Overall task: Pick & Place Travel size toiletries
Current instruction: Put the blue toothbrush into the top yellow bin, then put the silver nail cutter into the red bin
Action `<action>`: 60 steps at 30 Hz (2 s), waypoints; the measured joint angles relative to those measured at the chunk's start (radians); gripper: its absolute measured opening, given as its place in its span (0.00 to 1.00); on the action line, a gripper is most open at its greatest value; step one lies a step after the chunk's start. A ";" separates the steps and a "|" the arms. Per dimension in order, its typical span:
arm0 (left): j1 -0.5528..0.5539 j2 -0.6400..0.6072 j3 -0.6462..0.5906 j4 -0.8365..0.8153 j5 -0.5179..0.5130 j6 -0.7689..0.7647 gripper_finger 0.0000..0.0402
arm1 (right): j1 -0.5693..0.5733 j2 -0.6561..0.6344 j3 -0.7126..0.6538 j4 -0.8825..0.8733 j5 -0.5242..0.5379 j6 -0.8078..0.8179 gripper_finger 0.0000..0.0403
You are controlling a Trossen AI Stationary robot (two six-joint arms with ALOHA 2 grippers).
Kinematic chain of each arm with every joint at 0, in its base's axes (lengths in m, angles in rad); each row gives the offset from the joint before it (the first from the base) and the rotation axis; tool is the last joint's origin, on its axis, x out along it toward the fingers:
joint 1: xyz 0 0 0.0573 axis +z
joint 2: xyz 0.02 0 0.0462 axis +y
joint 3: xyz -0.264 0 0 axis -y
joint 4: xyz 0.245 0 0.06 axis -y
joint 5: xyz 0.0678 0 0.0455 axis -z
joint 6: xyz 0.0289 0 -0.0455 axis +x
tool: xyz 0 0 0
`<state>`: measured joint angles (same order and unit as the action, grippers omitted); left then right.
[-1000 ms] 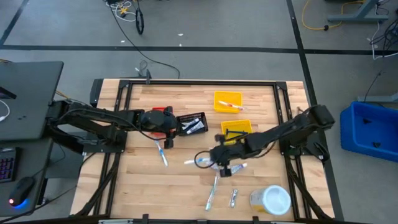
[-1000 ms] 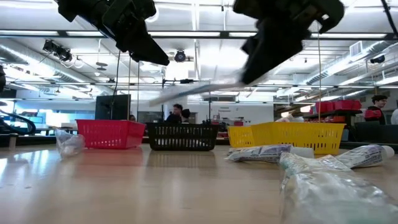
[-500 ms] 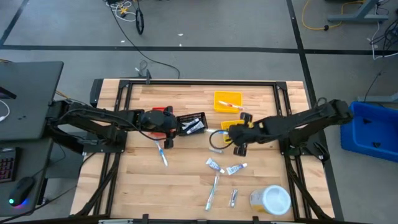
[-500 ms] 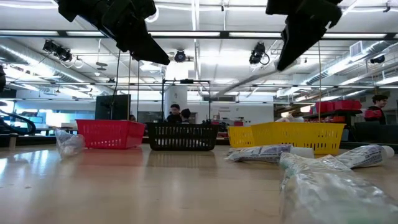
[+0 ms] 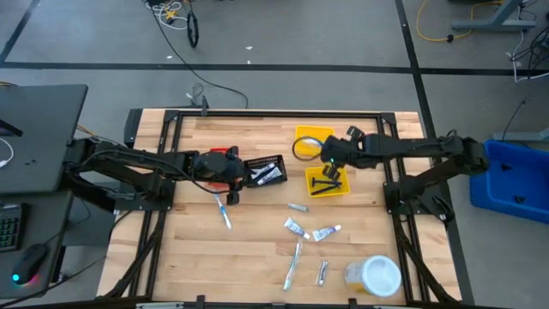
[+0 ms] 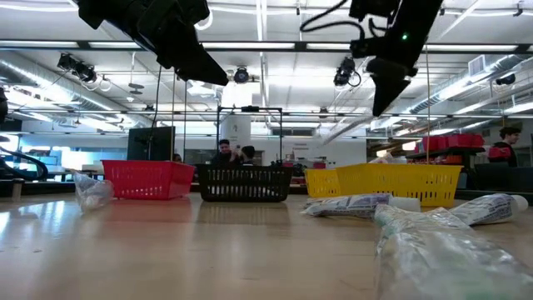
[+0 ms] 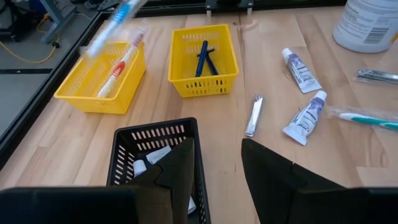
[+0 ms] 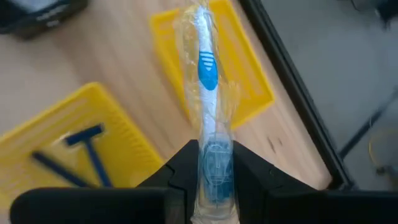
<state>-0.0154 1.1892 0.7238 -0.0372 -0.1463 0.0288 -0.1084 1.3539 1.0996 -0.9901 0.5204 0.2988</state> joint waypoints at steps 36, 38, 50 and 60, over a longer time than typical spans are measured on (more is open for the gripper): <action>0.000 0.000 0.000 -0.003 0.001 -0.029 0.35 | -0.265 0.244 0.000 0.162 -0.105 -0.038 0.45; 0.000 0.000 0.000 -0.003 0.001 -0.030 0.35 | -0.265 0.244 0.000 0.164 -0.105 -0.037 0.49; 0.000 0.000 0.000 -0.002 0.001 -0.033 0.35 | -0.212 0.243 0.057 0.086 -0.103 -0.070 0.57; 0.000 0.040 0.002 0.016 0.000 -0.033 0.35 | -0.145 0.241 0.202 0.013 -0.375 -0.009 0.45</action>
<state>-0.0154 1.2293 0.7257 -0.0211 -0.1459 -0.0044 -0.2538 1.5951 1.3016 -0.9768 0.1456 0.2902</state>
